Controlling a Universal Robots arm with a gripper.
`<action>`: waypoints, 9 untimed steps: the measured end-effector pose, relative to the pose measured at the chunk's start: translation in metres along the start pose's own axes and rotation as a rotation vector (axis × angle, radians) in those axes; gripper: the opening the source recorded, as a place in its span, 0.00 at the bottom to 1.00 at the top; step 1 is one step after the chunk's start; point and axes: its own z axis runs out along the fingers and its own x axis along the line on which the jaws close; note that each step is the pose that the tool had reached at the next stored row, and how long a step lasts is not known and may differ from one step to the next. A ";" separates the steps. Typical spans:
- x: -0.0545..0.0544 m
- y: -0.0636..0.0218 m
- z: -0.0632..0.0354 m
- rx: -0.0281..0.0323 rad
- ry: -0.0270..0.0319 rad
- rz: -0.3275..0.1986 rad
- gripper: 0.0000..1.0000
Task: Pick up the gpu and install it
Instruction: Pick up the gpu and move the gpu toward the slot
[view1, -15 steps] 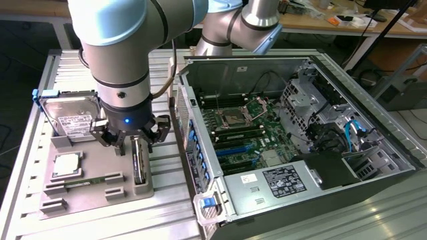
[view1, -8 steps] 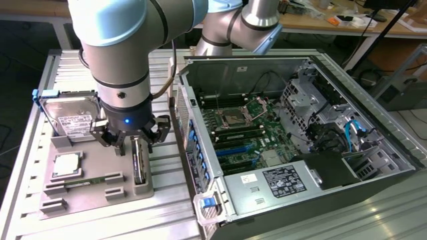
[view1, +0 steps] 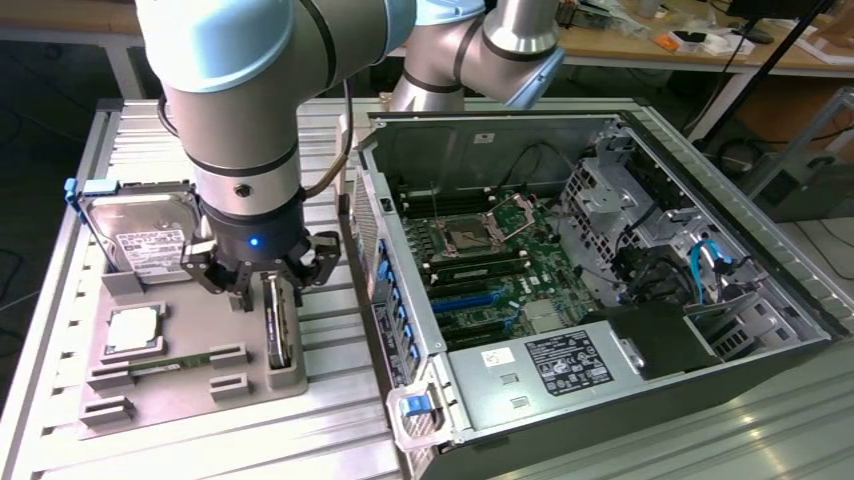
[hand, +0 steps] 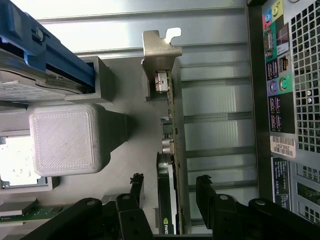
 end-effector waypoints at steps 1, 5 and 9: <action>0.000 0.0000 0.0000 0.0000 0.0000 0.000 0.51; 0.000 0.0000 0.0000 0.0000 0.0000 0.000 0.44; 0.000 0.0000 0.0000 0.0000 0.0000 0.000 0.36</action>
